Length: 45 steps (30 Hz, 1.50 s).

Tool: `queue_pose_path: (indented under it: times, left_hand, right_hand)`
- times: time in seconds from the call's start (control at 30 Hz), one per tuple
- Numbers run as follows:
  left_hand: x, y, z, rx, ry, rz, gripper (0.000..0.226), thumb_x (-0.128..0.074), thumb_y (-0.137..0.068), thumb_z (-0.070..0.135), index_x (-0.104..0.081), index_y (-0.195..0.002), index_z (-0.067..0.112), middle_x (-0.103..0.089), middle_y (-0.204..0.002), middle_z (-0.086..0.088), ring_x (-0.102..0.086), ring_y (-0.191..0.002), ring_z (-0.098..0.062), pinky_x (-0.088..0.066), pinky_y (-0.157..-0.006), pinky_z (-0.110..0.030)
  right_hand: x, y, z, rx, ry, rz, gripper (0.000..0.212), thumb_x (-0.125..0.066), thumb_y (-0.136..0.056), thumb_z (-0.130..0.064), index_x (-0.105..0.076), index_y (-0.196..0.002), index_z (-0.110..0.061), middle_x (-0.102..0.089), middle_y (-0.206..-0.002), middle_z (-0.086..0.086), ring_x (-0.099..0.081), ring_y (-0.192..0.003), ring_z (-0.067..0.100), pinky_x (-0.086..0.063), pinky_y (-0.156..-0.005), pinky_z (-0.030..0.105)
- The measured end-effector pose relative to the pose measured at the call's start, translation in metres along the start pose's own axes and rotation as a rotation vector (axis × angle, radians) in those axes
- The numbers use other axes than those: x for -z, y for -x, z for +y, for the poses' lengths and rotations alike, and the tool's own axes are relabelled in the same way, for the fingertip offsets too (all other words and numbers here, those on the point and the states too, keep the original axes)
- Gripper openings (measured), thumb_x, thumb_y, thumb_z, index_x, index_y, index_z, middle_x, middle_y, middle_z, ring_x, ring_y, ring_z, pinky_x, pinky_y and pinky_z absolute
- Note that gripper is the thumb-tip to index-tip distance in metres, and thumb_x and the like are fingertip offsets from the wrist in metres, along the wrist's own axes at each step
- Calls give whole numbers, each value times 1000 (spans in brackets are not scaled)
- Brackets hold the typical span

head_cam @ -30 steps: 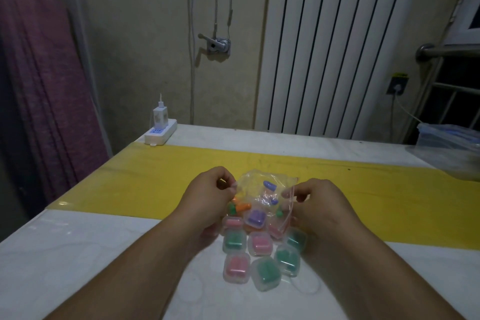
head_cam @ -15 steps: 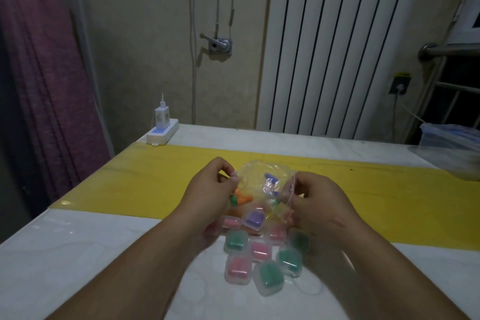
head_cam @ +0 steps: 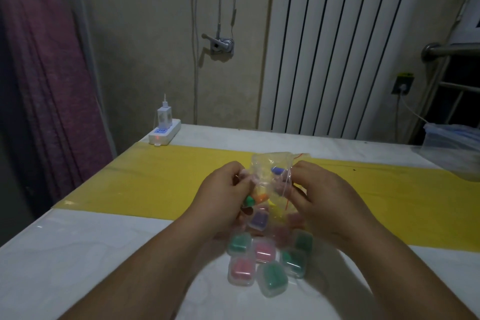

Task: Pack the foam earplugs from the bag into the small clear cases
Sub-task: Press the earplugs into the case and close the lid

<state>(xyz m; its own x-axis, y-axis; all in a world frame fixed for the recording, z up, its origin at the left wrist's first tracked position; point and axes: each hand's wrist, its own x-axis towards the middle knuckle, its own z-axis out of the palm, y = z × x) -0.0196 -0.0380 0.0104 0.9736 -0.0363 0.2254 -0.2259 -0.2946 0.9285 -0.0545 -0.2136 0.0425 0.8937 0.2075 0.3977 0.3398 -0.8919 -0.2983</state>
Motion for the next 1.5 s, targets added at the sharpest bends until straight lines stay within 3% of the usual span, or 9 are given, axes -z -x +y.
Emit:
queue_pose_path:
  times: [0.2,0.33,0.5,0.63,0.8,0.97,1.17,1.33,1.5]
  left_hand:
    - [1,1,8,92,342,-90,9,-58,-92,0,-61,-85,5,-64,-72,-8,-58,-65,-24,-50,-59,-35]
    - [5,0,8,134,493,-176,38,-47,-86,-18,-66,-102,10,-66,-95,-14,-64,-77,-28,-55,-80,-48]
    - [3,1,3,103,465,-233,44,-54,-85,-17,-62,-113,16,-66,-99,-13,-70,-77,-19,-56,-82,-44]
    - [5,1,2,115,427,-216,49,-63,-70,0,-66,-109,30,-67,-101,-6,-71,-78,-22,-40,-94,-70]
    - [8,1,4,111,426,-232,56,-52,-84,-20,-59,-118,24,-60,-93,-13,-67,-66,-19,-45,-90,-59]
    - [10,2,5,133,437,-252,58,-54,-86,-19,-58,-121,27,-60,-91,-13,-67,-66,-21,-42,-87,-52]
    - [8,-2,5,169,494,-199,60,-47,-84,-23,-57,-124,21,-57,-91,-13,-65,-64,-20,-51,-62,-33]
    - [10,-6,2,238,534,-18,59,-37,-78,-24,-58,-116,16,-57,-86,-13,-74,-85,-29,-37,-51,-31]
    - [9,-7,2,284,471,1,58,-35,-75,-23,-61,-111,13,-64,-87,-11,-72,-67,-18,-34,-49,-26]
  right_hand:
    - [4,2,-2,48,66,134,13,-55,-92,-20,-66,-90,-27,-68,-99,-9,-60,-93,21,-48,-69,33]
    - [-2,-3,10,81,30,60,33,-48,-88,-7,-76,-95,-25,-62,-115,-9,-57,-107,14,-49,-79,30]
    - [1,-3,6,94,-302,115,31,-41,-77,-15,-62,-76,-38,-61,-91,-16,-57,-92,2,-47,-80,23]
    - [0,-3,5,89,-447,51,37,-50,-82,6,-74,-81,-23,-63,-94,-25,-56,-97,-4,-40,-79,6]
    - [-7,-7,12,2,-138,-125,30,-44,-90,-18,-72,-100,-27,-61,-108,-17,-55,-100,5,-50,-87,35]
    - [-10,-5,12,-76,-207,-175,30,-47,-93,-35,-59,-117,-46,-63,-115,-15,-62,-100,13,-55,-84,41]
    - [-6,-4,15,-133,-273,-174,59,-59,-89,-49,-27,-136,-66,-58,-71,-6,-60,-71,11,-55,-76,40]
    - [4,-2,18,-115,-464,-108,43,-55,-90,-53,-34,-118,-77,-65,-117,10,-64,-105,17,-57,-84,30]
    - [7,-1,16,-91,-485,-85,36,-38,-81,-69,-57,-110,-60,-62,-120,-29,-58,-111,-2,-47,-92,21]
